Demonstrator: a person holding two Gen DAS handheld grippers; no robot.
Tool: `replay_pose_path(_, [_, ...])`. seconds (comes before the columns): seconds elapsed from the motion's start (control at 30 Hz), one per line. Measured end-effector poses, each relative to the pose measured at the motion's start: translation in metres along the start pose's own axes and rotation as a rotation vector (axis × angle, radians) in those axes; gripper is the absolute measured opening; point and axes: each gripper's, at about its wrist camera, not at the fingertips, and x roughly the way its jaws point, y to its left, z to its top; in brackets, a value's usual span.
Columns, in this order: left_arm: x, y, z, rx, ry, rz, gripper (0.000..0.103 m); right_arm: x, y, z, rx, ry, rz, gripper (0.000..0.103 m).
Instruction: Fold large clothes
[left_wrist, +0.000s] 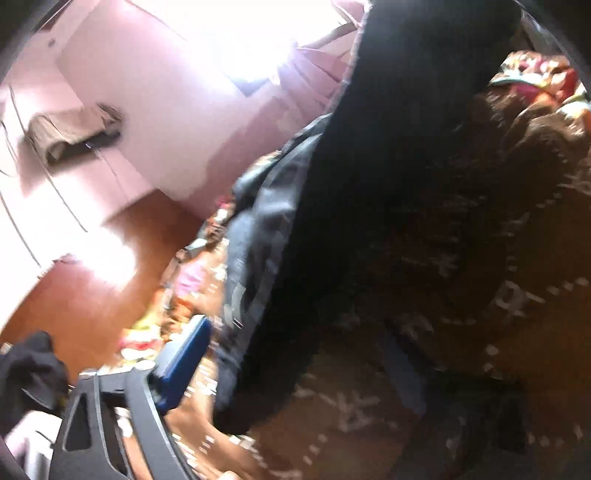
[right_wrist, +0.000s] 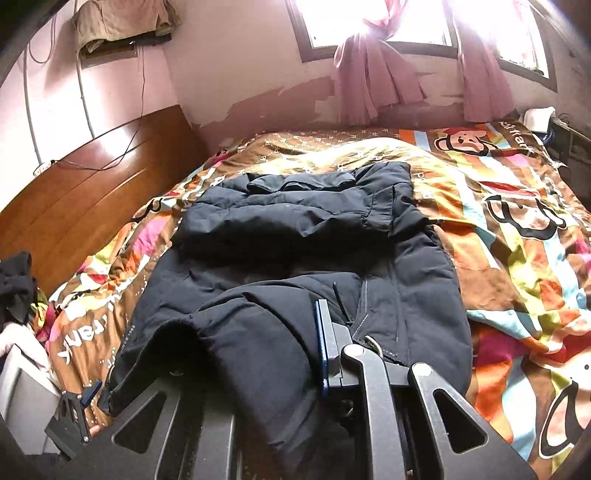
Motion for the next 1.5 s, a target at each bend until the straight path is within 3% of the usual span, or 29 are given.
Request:
replay_pose_path(0.1, [0.006,0.004,0.009,-0.008,0.001,0.065,0.073,-0.003,0.002,-0.008,-0.009,-0.008,-0.018,0.013])
replay_pose_path(0.3, [0.0,0.018,0.014,-0.027,-0.028,0.105,0.051,-0.014,-0.001,-0.024,-0.028,-0.014,-0.067,0.013])
replay_pose_path(0.37, [-0.003,0.021,0.015,-0.031,-0.026,0.079,0.034,-0.014,-0.004,-0.037,-0.04,-0.014,-0.086,0.013])
replay_pose_path(0.43, [0.001,0.027,0.021,-0.059,0.001,-0.011,0.022,-0.014,-0.008,-0.051,-0.043,-0.018,-0.087,0.013])
replay_pose_path(0.57, [0.005,0.049,0.03,-0.139,0.024,-0.098,0.012,-0.011,-0.019,-0.072,-0.012,-0.014,-0.071,0.013])
replay_pose_path(0.67, [-0.007,0.066,0.035,-0.226,-0.002,-0.119,0.01,-0.018,-0.015,-0.078,-0.033,-0.058,-0.088,0.008])
replay_pose_path(0.8, [-0.024,0.101,0.032,-0.395,-0.061,-0.159,0.008,-0.042,-0.013,-0.074,0.014,-0.163,-0.043,0.007])
replay_pose_path(1.03, [-0.076,0.143,0.033,-0.483,-0.179,-0.123,0.007,-0.102,0.01,-0.074,-0.004,-0.308,-0.023,0.007])
replay_pose_path(1.17, [-0.107,0.171,0.027,-0.543,-0.246,-0.207,0.006,-0.145,0.02,-0.081,-0.014,-0.384,0.026,0.007])
replay_pose_path(1.27, [-0.129,0.187,0.022,-0.542,-0.268,-0.227,0.006,-0.171,0.024,-0.092,-0.005,-0.427,0.079,0.007])
replay_pose_path(1.5, [-0.181,0.217,0.009,-0.478,-0.346,-0.225,0.006,-0.229,0.052,-0.117,-0.067,-0.497,0.1,0.007])
